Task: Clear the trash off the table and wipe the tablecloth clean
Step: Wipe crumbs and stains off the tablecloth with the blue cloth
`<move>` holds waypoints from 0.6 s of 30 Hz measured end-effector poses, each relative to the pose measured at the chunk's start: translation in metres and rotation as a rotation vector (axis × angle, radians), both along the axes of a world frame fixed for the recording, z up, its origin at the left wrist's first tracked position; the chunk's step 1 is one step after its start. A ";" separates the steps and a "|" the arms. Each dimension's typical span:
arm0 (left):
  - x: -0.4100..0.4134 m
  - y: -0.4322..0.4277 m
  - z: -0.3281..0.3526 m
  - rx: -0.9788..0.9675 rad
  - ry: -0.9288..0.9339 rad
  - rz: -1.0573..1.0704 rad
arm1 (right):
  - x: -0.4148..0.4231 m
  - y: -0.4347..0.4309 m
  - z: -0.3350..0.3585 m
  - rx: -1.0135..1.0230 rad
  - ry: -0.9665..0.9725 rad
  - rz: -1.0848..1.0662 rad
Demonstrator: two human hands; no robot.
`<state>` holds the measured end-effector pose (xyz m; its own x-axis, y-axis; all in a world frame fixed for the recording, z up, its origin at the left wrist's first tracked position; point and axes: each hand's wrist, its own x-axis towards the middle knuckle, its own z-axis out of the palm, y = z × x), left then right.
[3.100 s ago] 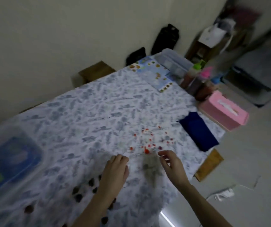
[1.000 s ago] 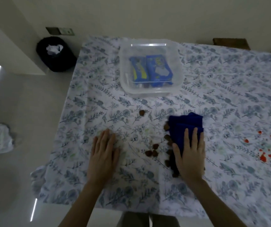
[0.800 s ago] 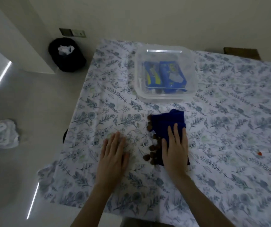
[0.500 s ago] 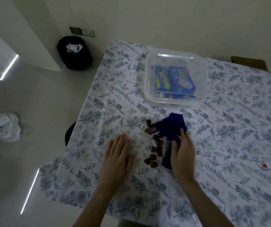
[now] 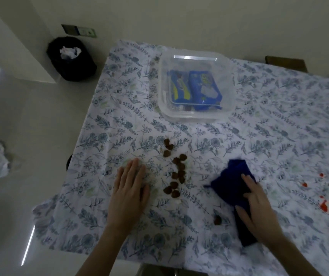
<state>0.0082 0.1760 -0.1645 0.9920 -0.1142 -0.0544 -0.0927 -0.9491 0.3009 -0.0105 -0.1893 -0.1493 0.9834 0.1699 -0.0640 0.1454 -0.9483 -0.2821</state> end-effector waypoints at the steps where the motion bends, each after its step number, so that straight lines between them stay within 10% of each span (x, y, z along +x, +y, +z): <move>1: 0.000 0.000 0.000 0.000 0.001 0.000 | -0.013 0.005 -0.001 -0.014 0.008 -0.052; 10: 0.001 0.000 -0.001 0.015 0.005 -0.007 | -0.027 0.114 -0.005 0.140 -0.047 -0.527; 18: 0.001 0.001 -0.003 -0.006 -0.018 0.001 | 0.054 0.192 -0.007 0.246 -0.141 -0.462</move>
<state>0.0088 0.1773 -0.1679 0.9929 -0.1136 -0.0357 -0.0974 -0.9473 0.3052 0.0439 0.0029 -0.1563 0.9555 -0.2887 0.0607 -0.2185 -0.8308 -0.5118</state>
